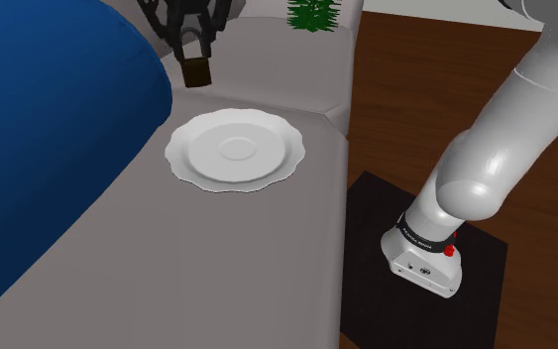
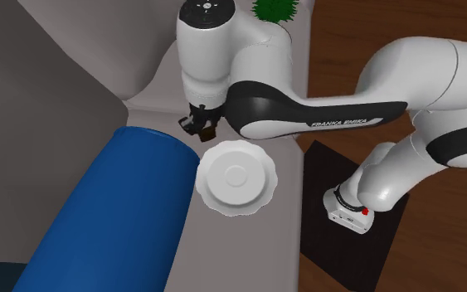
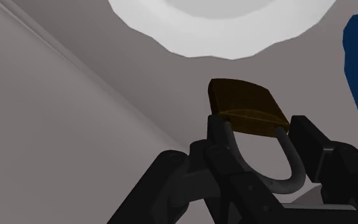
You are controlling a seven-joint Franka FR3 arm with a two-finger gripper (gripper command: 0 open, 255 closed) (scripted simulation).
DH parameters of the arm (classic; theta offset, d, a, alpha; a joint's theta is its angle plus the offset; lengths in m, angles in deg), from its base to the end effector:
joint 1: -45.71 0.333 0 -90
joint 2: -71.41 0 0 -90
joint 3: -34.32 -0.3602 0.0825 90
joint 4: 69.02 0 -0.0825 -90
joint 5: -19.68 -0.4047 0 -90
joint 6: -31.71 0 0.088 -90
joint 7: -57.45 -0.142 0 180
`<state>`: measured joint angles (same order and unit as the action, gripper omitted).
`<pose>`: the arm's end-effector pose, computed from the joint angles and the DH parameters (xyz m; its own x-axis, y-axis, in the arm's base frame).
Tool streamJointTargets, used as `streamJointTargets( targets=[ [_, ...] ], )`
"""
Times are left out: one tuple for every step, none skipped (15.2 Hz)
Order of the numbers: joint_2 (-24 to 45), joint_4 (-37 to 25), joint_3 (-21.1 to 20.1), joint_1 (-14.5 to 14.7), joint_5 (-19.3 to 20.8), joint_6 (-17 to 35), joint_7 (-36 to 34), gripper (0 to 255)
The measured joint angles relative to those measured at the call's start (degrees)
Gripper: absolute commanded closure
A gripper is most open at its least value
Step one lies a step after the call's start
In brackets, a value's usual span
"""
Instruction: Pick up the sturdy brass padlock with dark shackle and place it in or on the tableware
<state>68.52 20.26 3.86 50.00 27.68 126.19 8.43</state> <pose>0.4762 0.3177 0.6742 0.9482 -0.2376 0.2110 -0.2446 -0.9696 0.0075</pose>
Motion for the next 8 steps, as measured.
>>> streamJointTargets(
  targets=[
    [-1.66, 1.81, -0.13, 0.20, -0.80, 0.32, -0.36, 255],
    [-3.38, 2.96, -0.38, 0.55, -1.62, -0.11, -0.90, 255],
    [-5.76, 5.40, -0.18, 0.70, -2.83, 0.32, -0.83, 255],
    [-7.30, 6.20, -0.14, 0.92, -3.61, -0.22, -0.87, 255],
    [-9.37, 7.78, -0.12, 1.29, -4.61, -0.50, -1.11, 255],
    [-11.07, 8.96, -0.28, 1.74, -5.41, -0.85, -1.56, 255],
    [-12.54, 9.68, -0.61, 2.25, -6.12, -1.49, -2.26, 255],
    [-14.50, 11.02, -0.37, 2.65, -7.05, -1.90, -2.21, 255]
  ],
)
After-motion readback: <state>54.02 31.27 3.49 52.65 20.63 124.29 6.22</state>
